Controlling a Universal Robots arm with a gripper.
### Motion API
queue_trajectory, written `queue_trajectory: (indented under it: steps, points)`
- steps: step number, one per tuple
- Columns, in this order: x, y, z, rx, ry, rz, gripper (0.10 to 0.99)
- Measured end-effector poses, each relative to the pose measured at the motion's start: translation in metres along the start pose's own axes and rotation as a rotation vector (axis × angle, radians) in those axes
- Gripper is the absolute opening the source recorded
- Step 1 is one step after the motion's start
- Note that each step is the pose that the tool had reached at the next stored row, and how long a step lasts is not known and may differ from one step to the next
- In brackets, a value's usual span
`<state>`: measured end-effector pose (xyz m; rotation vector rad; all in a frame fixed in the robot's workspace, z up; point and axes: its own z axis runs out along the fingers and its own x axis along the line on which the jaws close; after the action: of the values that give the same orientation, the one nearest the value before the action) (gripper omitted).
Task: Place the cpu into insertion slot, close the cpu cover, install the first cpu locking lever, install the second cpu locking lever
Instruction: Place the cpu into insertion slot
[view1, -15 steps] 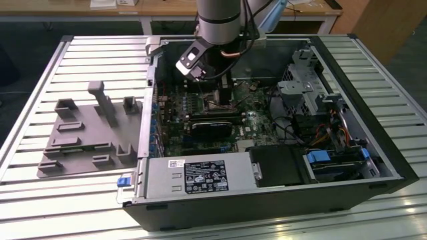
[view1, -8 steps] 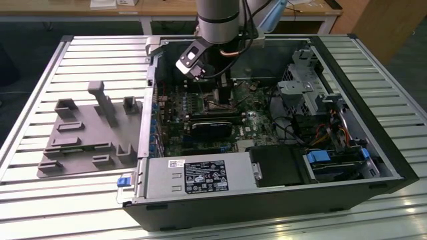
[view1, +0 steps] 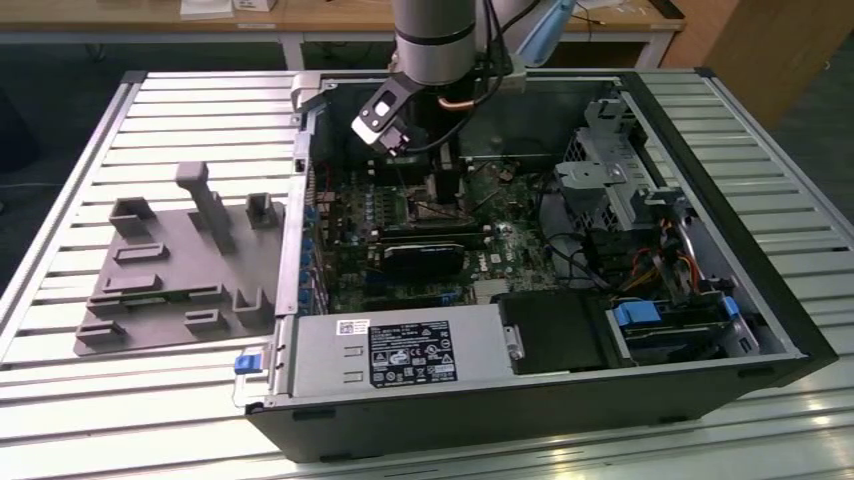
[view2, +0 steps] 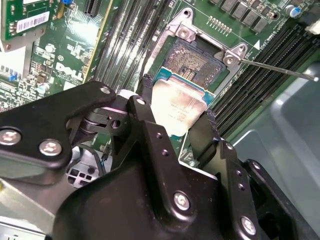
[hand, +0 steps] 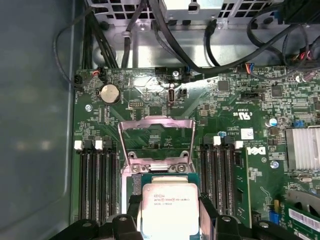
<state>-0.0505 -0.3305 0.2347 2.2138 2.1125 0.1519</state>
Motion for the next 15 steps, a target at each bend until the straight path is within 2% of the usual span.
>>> queue_trajectory:
  steps: [15]
  points:
    - [-0.0002, -0.0059, 0.0140, 0.000, -0.0005, 0.004, 0.537]
